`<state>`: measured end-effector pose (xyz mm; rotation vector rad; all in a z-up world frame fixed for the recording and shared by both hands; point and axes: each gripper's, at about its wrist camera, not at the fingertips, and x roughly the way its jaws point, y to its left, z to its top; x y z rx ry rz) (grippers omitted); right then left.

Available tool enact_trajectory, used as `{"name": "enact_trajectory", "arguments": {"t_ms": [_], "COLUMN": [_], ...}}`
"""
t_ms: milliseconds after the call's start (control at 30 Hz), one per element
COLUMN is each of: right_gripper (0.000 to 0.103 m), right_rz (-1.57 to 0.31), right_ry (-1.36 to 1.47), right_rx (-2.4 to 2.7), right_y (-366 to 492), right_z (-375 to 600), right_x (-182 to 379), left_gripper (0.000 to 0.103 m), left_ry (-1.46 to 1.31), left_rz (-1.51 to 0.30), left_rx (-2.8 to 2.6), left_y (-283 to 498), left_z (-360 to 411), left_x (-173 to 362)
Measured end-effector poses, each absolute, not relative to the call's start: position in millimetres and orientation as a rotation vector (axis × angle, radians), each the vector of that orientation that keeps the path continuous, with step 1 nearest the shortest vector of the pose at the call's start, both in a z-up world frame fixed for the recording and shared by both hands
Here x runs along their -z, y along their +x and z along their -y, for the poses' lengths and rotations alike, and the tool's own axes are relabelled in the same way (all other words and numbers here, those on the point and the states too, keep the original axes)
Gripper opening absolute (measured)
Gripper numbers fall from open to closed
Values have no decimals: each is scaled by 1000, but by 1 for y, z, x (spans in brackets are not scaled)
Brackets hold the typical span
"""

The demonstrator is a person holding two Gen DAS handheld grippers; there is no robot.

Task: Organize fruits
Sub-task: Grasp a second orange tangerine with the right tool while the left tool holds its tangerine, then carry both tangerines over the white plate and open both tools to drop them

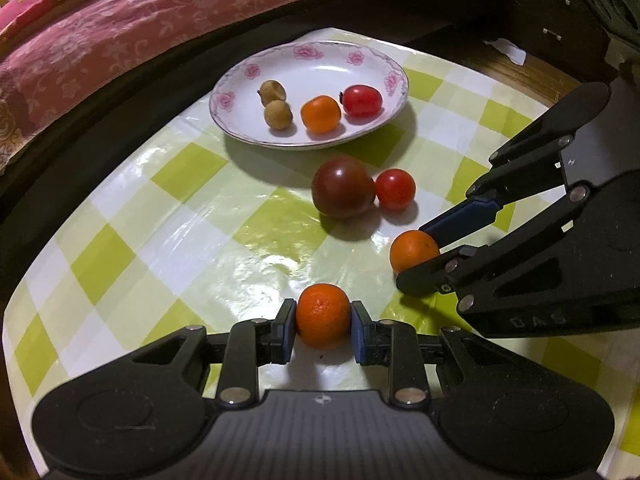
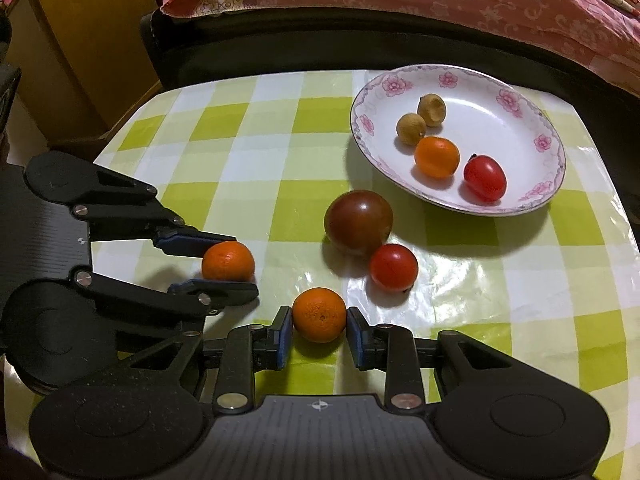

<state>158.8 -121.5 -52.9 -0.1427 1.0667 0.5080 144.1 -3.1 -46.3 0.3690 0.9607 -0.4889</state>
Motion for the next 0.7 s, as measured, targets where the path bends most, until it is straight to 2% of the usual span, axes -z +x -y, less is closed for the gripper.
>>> {"name": "enact_trajectory", "arguments": {"t_ms": [367,700], "right_gripper": [25,26], "right_rz": [-1082,-1024], "right_ry": [-137,-93], "right_rx": [-496,-472], "right_y": [158,165], "right_z": [124,135], "right_x": [53,29], "left_gripper": [36,36], "left_ry": [359,348], "left_rz": [-961,-888], "left_rx": [488,472], "left_y": [147,165], "left_z": [4,11], "left_x": [40,15]}}
